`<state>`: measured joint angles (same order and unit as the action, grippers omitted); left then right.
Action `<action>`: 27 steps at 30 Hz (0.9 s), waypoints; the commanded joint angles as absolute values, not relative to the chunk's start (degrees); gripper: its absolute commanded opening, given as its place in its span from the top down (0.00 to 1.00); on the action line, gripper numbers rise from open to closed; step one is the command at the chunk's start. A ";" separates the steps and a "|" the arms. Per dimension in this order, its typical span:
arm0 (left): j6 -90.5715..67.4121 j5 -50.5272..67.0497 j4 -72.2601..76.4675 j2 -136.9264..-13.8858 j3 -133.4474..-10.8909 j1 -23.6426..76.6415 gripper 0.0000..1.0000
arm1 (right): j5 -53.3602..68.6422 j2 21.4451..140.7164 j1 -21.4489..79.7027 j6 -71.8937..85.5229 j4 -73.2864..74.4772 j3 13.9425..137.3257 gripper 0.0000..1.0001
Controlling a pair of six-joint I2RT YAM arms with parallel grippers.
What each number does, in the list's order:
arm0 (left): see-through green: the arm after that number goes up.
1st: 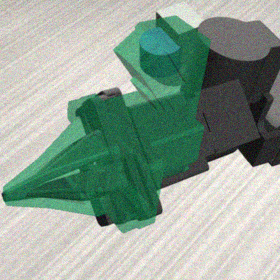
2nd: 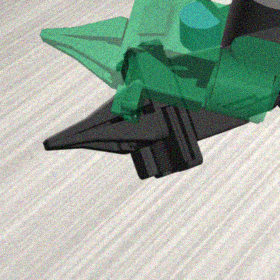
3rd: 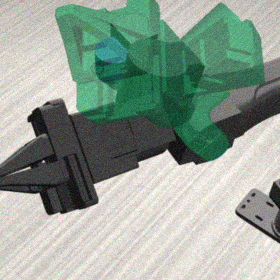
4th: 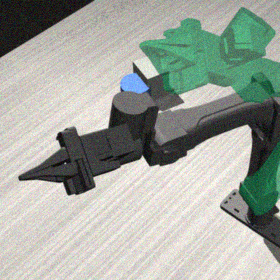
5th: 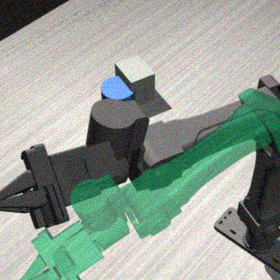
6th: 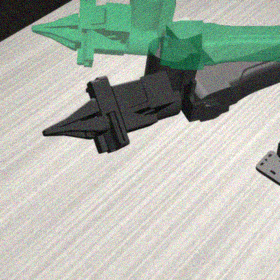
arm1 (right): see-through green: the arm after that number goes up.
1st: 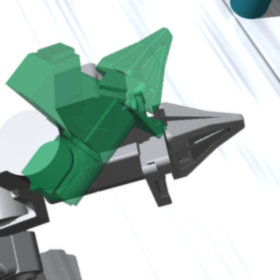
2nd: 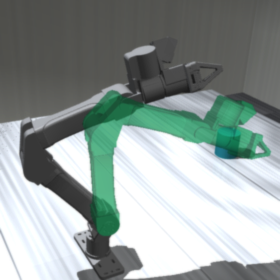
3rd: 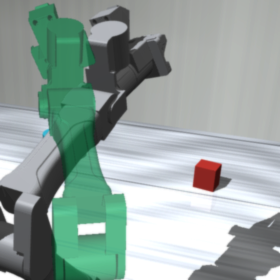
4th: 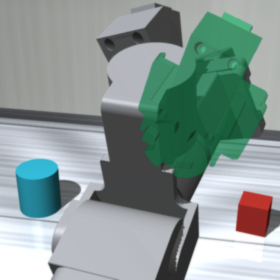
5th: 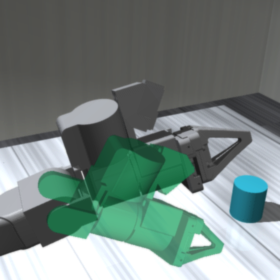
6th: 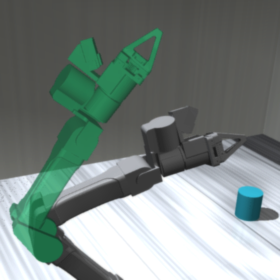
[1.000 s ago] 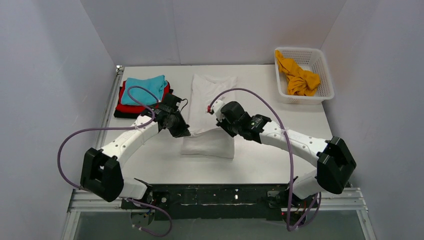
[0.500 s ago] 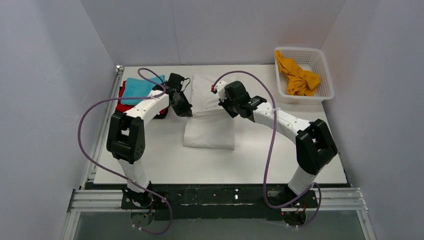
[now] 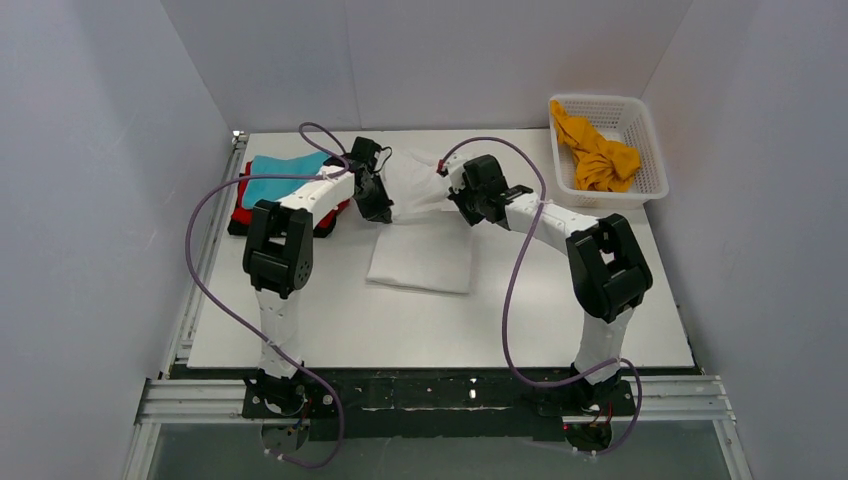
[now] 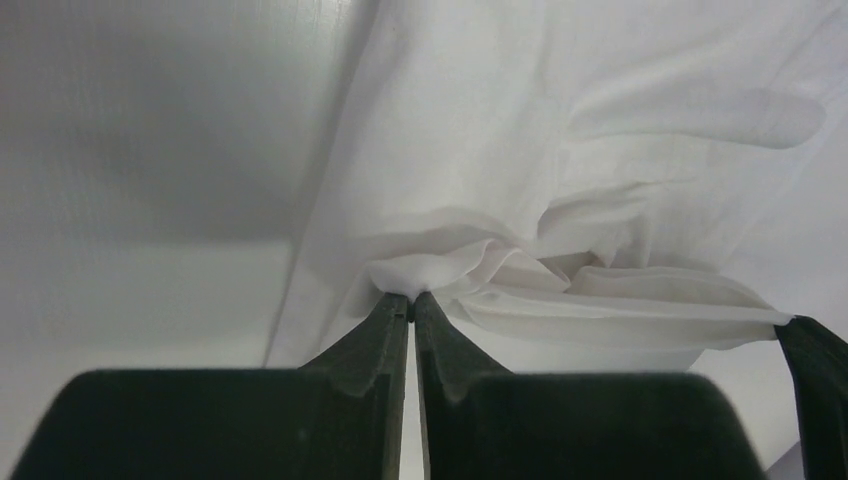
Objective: Fold and stack the t-shirts
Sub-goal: Fold the folded rectangular tshirt in 1/3 of the way
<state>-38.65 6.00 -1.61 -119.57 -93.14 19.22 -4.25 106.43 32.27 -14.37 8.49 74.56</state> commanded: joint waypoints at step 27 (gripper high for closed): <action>-40.25 10.39 -6.24 -83.99 -56.19 17.93 0.02 | 3.17 68.35 27.16 33.17 10.69 49.65 0.15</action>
<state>-38.92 7.62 -3.07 -82.94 -61.01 18.81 -7.94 69.45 26.74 22.13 6.02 58.52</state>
